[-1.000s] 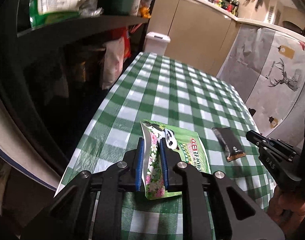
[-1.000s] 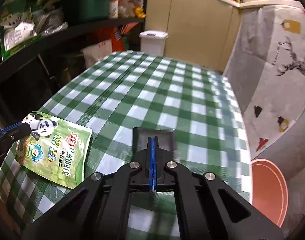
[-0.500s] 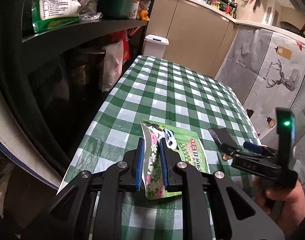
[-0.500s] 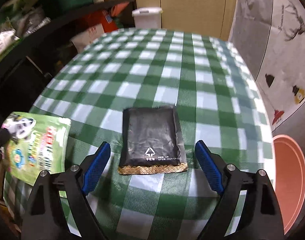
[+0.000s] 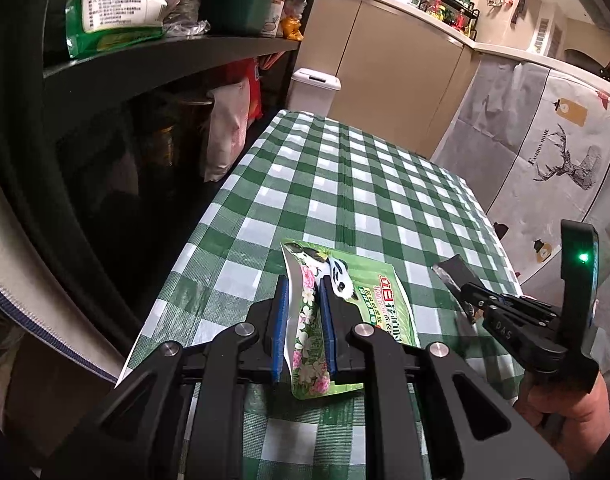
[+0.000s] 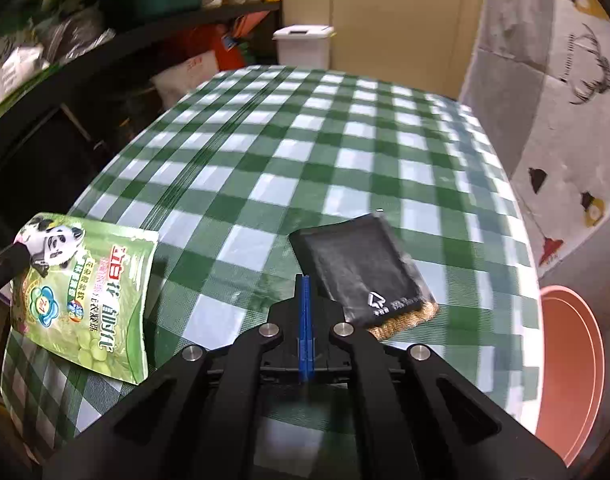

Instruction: Collect trash

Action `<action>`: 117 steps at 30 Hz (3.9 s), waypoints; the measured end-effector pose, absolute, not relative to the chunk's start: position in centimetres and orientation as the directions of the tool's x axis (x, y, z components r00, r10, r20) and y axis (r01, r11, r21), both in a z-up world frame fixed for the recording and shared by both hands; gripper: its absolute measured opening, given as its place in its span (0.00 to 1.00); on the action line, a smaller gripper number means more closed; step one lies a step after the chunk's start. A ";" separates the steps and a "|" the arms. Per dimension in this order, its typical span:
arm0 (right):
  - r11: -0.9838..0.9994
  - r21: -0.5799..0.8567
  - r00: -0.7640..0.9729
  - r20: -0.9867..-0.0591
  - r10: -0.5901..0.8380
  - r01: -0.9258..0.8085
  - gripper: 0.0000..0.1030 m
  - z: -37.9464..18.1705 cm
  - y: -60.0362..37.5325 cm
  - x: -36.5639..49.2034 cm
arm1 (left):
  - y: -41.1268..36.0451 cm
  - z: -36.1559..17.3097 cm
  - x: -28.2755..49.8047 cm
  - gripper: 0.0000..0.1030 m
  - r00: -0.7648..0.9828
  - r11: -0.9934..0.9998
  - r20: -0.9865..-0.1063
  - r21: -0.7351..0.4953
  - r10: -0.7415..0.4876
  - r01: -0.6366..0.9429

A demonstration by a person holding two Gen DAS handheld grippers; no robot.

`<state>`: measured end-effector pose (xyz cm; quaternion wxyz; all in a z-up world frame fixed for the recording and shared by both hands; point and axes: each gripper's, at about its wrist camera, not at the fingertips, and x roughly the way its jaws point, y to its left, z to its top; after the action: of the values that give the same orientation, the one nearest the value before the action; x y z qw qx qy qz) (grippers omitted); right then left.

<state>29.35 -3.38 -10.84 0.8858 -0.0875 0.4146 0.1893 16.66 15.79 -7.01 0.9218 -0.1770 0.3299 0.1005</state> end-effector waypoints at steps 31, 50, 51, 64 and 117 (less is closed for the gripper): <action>0.874 0.007 0.512 -0.808 0.292 -0.487 0.50 -12.9 -5.7 32.7 | 15.4 -7.4 16.9 0.15 0.756 0.920 -0.652 -0.257 0.061 -0.295; 0.875 -0.028 0.618 -0.719 0.318 -0.483 0.06 -7.6 -7.3 28.7 | 14.6 -5.9 16.3 0.15 0.782 0.922 -0.621 -0.271 0.052 -0.276; 0.876 -0.023 0.622 -0.714 0.323 -0.481 0.06 -7.3 -7.4 28.3 | 14.4 -5.7 16.2 0.15 0.784 0.924 -0.618 -0.270 0.051 -0.272; 0.904 -0.013 0.717 -0.614 0.330 -0.428 0.06 -3.0 -10.2 22.7 | 12.0 -3.6 15.7 0.15 0.809 0.945 -0.585 -0.235 0.049 -0.228; 0.996 0.049 0.747 -0.660 0.083 -0.068 0.10 -2.1 -32.2 24.3 | -17.1 -5.6 25.6 0.19 0.721 0.979 -0.663 -0.123 -0.201 0.161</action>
<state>24.29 -32.25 -2.11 0.9345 0.0106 0.3535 0.0406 25.65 -17.12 -5.57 0.9272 -0.0281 0.3604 -0.0977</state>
